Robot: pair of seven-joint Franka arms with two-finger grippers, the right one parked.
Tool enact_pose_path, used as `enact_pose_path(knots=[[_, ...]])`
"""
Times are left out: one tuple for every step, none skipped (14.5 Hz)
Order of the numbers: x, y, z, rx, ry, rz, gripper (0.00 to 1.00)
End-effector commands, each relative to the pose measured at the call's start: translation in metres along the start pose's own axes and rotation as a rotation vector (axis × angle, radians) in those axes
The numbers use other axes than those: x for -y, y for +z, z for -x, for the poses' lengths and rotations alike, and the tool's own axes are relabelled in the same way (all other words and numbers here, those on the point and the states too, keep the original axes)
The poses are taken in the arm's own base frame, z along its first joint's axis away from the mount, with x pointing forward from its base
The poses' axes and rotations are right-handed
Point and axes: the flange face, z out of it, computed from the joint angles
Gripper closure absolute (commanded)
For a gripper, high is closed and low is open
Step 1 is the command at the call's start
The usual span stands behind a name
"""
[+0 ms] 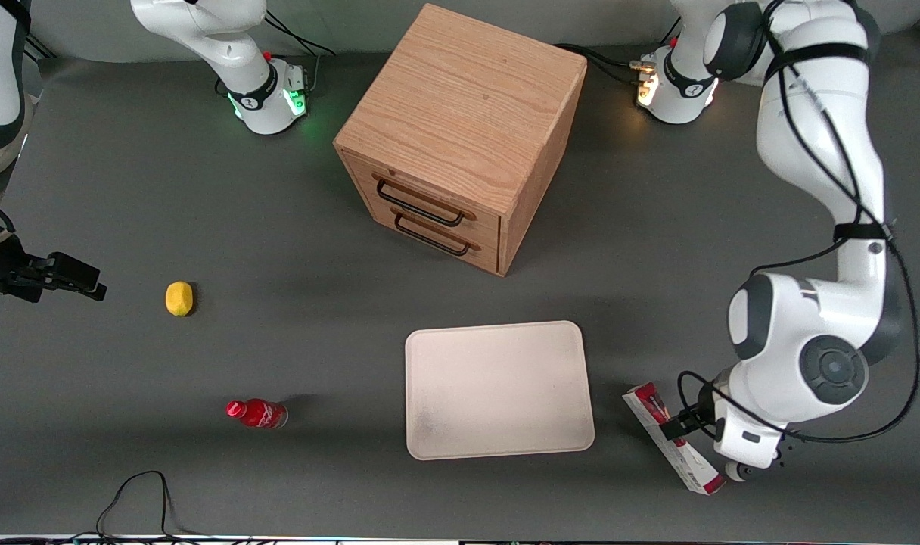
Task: Place red cookie box on tray
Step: 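Close the left gripper on the end of the cookie box and lift it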
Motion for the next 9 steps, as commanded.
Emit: enact_pose_path(knots=[[-0.007, 0.036, -0.005, -0.063, -0.037, 0.001, 0.0], [-0.008, 0.049, -0.003, -0.069, -0.042, 0.003, 0.0], [-0.005, 0.064, -0.002, -0.074, -0.046, 0.004, 0.0], [-0.001, 0.072, -0.003, -0.089, -0.052, 0.007, 0.02], [0.005, 0.081, -0.004, -0.096, -0.056, 0.002, 0.08], [0.006, 0.084, -0.003, -0.093, -0.059, 0.001, 0.33], [0.006, 0.083, -0.001, -0.081, -0.06, -0.004, 0.92], [0.003, 0.084, 0.001, -0.077, -0.06, 0.0, 1.0], [-0.001, 0.089, 0.007, -0.074, -0.05, -0.004, 1.0]])
